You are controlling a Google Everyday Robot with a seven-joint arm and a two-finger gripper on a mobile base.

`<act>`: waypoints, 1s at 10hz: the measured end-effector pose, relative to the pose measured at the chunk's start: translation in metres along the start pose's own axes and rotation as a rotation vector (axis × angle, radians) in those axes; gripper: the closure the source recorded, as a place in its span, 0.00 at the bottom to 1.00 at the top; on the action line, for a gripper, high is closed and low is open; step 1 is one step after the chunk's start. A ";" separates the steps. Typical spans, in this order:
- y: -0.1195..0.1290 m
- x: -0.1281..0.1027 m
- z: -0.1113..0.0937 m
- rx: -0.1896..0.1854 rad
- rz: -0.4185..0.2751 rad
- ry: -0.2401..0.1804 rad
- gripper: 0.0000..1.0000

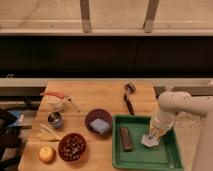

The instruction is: Place towel in tray

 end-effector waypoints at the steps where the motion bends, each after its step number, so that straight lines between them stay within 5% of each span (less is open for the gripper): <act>1: 0.003 -0.003 -0.018 -0.046 -0.005 -0.022 1.00; 5: 0.017 -0.015 -0.098 -0.186 -0.021 -0.158 1.00; 8: 0.020 -0.013 -0.107 -0.200 -0.029 -0.166 1.00; 10: 0.013 -0.011 -0.092 -0.194 -0.020 -0.147 1.00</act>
